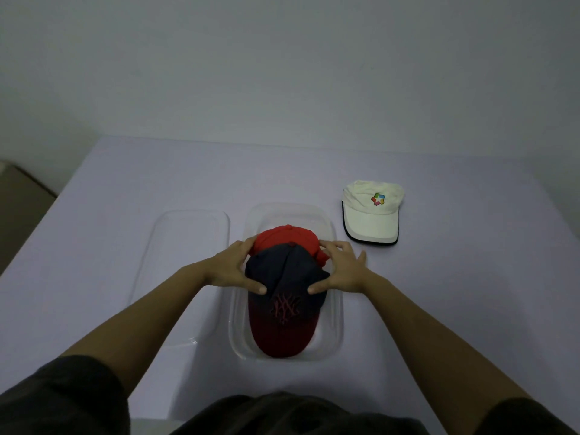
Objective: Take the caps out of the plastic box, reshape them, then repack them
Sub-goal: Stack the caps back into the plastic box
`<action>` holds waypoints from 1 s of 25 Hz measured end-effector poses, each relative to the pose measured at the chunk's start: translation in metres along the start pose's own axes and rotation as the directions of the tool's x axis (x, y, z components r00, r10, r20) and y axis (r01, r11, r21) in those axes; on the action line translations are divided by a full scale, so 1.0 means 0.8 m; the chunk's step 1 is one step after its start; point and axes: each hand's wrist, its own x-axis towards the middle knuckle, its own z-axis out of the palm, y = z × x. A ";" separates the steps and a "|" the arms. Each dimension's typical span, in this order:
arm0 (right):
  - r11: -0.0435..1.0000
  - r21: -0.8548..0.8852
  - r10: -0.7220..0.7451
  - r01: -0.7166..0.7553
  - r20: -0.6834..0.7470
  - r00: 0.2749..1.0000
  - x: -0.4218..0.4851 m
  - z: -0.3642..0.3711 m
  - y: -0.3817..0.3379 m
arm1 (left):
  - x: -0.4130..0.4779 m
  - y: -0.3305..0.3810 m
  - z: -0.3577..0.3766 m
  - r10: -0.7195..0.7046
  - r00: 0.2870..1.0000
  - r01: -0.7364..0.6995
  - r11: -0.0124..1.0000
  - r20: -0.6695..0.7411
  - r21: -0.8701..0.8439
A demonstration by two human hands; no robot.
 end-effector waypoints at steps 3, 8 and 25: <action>1.000 -0.008 0.028 -0.028 -0.038 0.999 0.005 0.003 0.001 | 0.009 -0.002 0.002 -0.052 0.998 0.052 0.999 -0.029 -0.005; 0.994 -0.106 0.025 -0.029 -0.035 0.999 0.012 -0.004 -0.005 | 0.015 0.004 0.000 -0.110 0.993 0.112 0.992 -0.029 0.057; 0.844 -0.536 -0.056 -0.037 -0.156 0.986 -0.002 0.004 -0.002 | 0.017 0.048 0.031 -0.134 0.953 0.178 0.974 -0.273 0.143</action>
